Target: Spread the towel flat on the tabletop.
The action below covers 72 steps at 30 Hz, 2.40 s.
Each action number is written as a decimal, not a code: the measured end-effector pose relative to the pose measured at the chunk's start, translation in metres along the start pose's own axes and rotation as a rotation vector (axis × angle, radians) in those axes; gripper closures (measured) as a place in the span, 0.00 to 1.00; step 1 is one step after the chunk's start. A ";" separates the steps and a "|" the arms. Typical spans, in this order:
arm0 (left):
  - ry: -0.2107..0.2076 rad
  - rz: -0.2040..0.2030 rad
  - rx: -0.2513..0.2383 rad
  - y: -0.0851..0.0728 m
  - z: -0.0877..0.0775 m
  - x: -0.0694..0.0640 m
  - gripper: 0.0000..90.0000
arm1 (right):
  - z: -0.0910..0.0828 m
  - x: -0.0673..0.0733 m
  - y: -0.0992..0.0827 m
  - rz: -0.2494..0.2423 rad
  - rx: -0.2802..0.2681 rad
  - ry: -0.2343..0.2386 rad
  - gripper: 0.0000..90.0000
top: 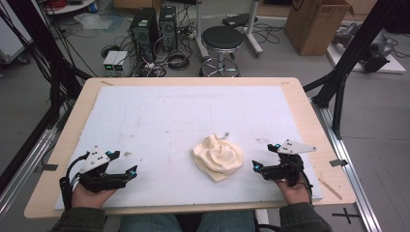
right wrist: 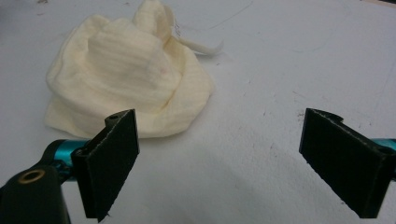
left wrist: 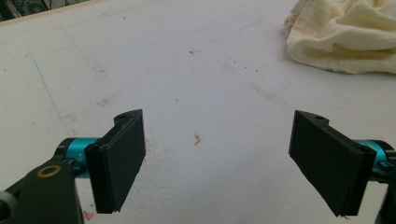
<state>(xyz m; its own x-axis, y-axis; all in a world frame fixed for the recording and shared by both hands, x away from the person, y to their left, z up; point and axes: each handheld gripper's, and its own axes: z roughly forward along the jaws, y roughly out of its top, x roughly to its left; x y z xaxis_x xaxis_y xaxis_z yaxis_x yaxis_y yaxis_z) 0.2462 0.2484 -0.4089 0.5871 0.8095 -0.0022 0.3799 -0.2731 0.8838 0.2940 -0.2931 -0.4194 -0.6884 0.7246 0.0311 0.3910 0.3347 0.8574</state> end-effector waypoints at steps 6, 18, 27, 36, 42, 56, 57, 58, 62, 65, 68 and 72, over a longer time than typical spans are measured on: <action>-0.003 0.004 0.004 0.001 0.001 0.000 0.21 | 0.000 -0.002 -0.001 0.006 0.004 0.000 0.13; -0.004 0.003 0.001 0.001 0.001 -0.002 0.21 | -0.001 -0.001 -0.001 -0.004 -0.004 0.001 0.13; -0.010 0.001 -0.002 0.000 0.001 0.000 0.21 | -0.002 0.001 0.001 -0.002 -0.008 0.007 0.13; -0.003 0.003 -0.001 0.001 0.001 -0.001 0.21 | -0.006 0.001 0.012 -0.006 -0.046 0.015 0.13; -0.008 0.006 -0.001 0.002 0.003 0.000 0.21 | -0.002 0.003 0.025 -0.029 -0.030 0.038 0.13; -0.010 0.006 -0.006 0.001 0.002 -0.001 0.21 | 0.019 0.019 0.066 -0.062 0.006 0.148 0.13; -0.010 0.006 -0.006 0.001 0.001 0.000 0.21 | 0.019 0.019 0.066 -0.062 0.006 0.148 0.13; -0.011 0.005 -0.008 0.000 0.001 0.000 0.21 | 0.021 0.020 0.068 -0.069 0.007 0.154 0.13; -0.010 0.002 -0.007 -0.001 -0.001 0.001 0.21 | 0.030 0.026 0.076 -0.080 0.024 0.174 0.13; -0.008 0.009 -0.009 -0.001 -0.002 0.001 0.21 | 0.036 0.029 0.078 -0.085 0.036 0.183 0.13; -0.006 0.003 -0.012 -0.001 -0.002 0.000 0.21 | 0.045 0.034 0.080 -0.096 0.068 0.195 0.14; -0.006 0.008 -0.010 -0.001 -0.002 0.001 0.21 | 0.058 0.040 0.081 -0.117 0.106 0.218 0.16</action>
<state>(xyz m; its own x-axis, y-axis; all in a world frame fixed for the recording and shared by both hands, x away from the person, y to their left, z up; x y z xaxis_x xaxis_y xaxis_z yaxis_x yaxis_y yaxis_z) 0.2453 0.2504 -0.4089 0.5945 0.8041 0.0020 0.3683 -0.2745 0.8883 0.3332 -0.2017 -0.3789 -0.8432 0.5348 0.0548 0.3553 0.4779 0.8034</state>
